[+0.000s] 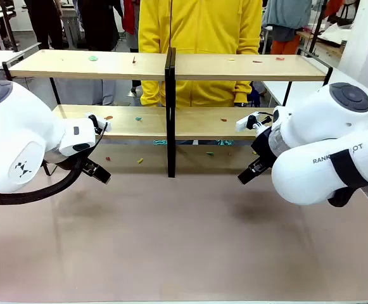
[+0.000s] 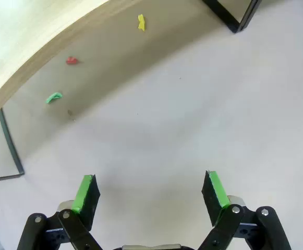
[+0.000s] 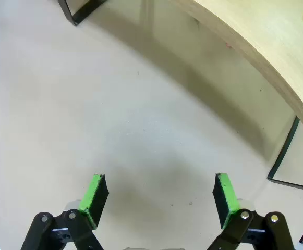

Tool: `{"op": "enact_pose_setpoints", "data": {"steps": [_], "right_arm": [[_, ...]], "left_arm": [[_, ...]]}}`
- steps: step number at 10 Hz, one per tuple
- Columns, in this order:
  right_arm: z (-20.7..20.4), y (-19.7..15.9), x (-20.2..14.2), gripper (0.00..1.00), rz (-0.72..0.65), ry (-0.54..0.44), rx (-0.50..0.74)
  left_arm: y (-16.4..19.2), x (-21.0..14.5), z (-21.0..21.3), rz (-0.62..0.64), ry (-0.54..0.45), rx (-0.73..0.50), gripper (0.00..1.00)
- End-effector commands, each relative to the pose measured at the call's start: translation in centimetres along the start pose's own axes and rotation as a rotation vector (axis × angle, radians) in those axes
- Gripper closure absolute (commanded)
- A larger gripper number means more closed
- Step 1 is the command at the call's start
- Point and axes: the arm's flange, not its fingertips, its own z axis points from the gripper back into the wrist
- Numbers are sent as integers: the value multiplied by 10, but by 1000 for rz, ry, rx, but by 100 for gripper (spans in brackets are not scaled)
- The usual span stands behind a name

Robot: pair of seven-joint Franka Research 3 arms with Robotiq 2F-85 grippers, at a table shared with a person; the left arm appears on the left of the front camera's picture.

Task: Clean the shelves.
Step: Pick up the Duster when the human hands it over.

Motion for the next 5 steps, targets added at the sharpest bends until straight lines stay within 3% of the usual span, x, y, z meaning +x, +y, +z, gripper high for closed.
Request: {"op": "enact_pose_setpoints", "data": {"steps": [1,5], "right_arm": [[0,0,0,0,0,0,0],[0,0,0,0,0,0,0]], "left_arm": [[0,0,0,0,-1,0,0],[0,0,0,0,-1,0,0]]}}
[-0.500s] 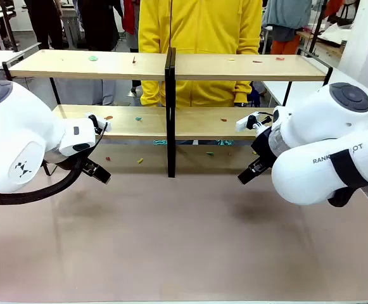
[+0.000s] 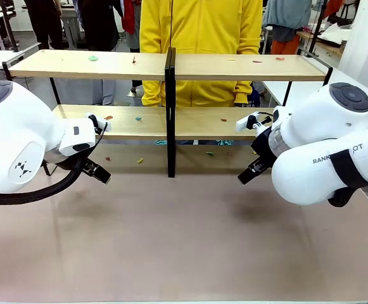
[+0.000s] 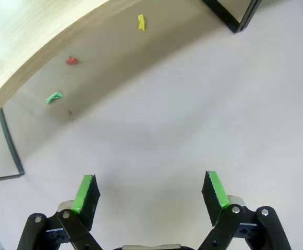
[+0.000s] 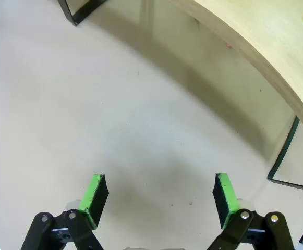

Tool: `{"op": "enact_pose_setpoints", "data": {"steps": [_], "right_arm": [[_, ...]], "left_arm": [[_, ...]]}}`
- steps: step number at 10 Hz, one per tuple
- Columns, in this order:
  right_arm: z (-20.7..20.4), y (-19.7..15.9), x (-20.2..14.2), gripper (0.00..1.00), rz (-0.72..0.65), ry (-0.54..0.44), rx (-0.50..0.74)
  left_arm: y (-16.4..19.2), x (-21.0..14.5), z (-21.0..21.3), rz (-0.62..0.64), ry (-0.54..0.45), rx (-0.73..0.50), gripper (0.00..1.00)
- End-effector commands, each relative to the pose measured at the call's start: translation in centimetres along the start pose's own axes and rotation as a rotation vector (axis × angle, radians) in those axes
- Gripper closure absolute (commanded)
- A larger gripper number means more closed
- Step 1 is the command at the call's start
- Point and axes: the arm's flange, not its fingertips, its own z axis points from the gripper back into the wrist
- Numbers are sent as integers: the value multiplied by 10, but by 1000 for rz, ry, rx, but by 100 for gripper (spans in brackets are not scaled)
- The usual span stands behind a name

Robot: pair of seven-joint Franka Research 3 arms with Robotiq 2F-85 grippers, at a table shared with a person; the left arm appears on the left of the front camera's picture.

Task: Clean the shelves.
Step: Pick up the Duster when the human hands it over.

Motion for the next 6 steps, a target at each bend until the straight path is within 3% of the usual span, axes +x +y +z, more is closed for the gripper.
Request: {"op": "enact_pose_setpoints", "data": {"steps": [1,6], "right_arm": [[0,0,0,0,-1,0,0],[0,0,0,0,0,0,0]], "left_arm": [[0,0,0,0,-1,0,0],[0,0,0,0,0,0,0]]}}
